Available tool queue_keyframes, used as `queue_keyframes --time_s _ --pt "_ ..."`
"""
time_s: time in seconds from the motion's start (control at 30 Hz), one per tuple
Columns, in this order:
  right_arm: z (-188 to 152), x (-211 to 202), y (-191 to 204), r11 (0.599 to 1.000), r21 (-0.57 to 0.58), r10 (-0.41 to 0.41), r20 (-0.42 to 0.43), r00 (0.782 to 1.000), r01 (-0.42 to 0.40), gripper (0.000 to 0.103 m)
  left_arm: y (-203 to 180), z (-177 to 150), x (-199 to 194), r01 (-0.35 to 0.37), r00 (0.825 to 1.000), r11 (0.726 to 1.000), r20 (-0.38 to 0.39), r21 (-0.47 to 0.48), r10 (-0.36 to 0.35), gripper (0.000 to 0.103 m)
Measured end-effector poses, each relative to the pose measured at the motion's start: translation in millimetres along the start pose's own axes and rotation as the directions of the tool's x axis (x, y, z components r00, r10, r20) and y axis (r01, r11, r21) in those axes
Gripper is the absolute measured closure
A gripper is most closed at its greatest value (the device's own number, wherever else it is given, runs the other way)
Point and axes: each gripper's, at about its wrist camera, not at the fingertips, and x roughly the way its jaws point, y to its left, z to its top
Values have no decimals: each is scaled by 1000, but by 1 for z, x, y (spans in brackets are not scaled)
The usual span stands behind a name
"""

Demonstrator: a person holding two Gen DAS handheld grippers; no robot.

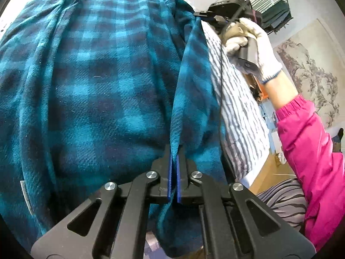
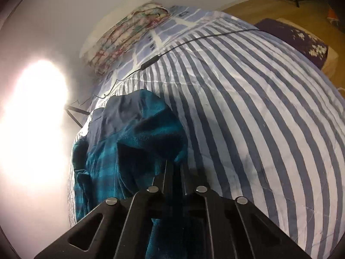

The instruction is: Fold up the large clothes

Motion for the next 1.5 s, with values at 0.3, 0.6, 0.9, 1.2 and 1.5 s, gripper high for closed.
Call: queue_keyframes --time_s 0.3,0.6,0.9,1.2,1.5 --pt "4 -32 95 961 -244 -102 120 987 129 102 -24 -14 -17 62 998 997 19 45 -63 103" --pt "-15 39 181 933 -359 -29 40 999 41 103 10 -23 -25 14 1000 999 21 -43 -13 103" --pt "-49 141 202 899 -433 -133 -116 984 70 94 32 -29 -19 -47 999 995 -12 -92 47 103" --pt "-17 18 175 937 -335 104 -12 995 -102 69 23 -27 -41 -50 998 998 31 -46 51 103" --pt "-15 -2 74 987 -130 77 -138 987 -95 47 39 -44 -45 -54 998 995 6 -85 55 103"
